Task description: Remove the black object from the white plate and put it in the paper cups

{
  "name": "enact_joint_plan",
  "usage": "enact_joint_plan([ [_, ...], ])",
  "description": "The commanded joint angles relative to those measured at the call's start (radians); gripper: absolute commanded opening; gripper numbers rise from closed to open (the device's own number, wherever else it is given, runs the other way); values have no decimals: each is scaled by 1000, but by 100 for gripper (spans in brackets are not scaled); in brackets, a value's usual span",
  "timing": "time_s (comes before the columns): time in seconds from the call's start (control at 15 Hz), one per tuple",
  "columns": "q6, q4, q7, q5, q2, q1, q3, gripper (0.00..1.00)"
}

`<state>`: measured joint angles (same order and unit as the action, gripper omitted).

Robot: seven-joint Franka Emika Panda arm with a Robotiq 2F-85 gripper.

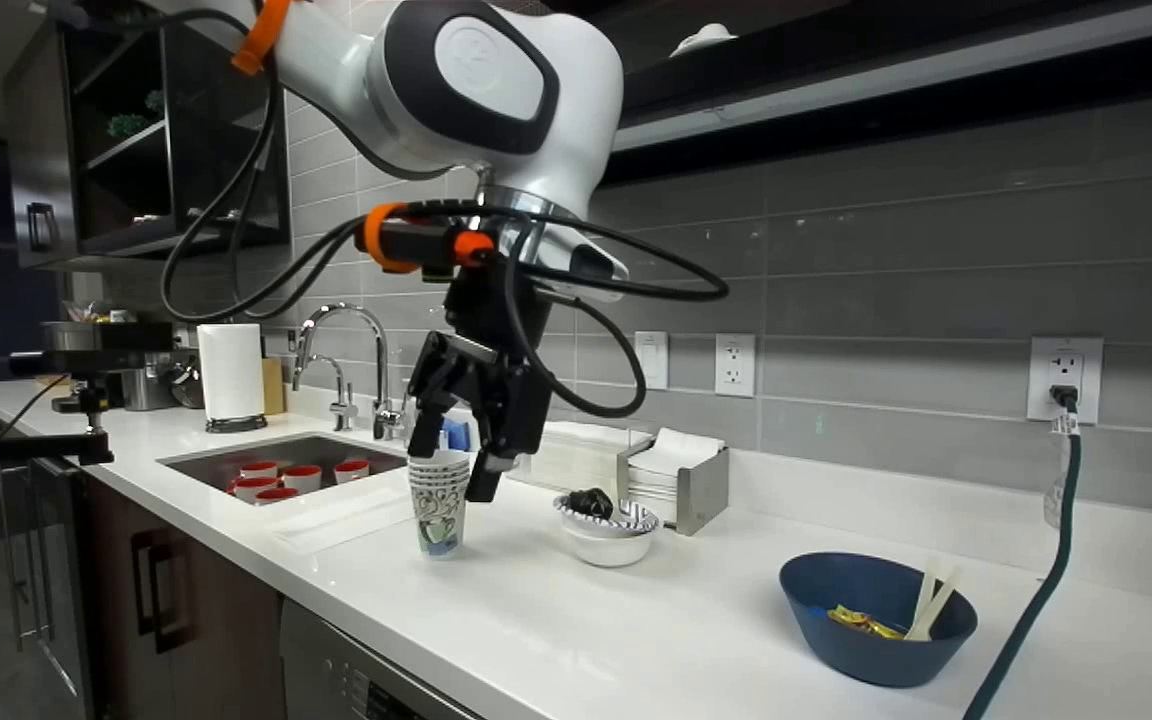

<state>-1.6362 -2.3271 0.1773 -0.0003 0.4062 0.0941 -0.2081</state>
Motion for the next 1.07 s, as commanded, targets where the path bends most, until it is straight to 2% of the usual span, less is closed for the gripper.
enact_joint_plan([
  [0.0, -40, 5, -171, 114, 21, 3, 55, 100],
  [0.2, -126, 63, -342, 177, -58, 6, 108, 100],
  [0.6, -358, 214, -607, 74, -309, 55, 128, 100],
  [0.8, -362, 314, -767, 61, -433, 24, 147, 100],
  [1.0, -337, 400, -829, 88, -518, -33, 174, 100],
])
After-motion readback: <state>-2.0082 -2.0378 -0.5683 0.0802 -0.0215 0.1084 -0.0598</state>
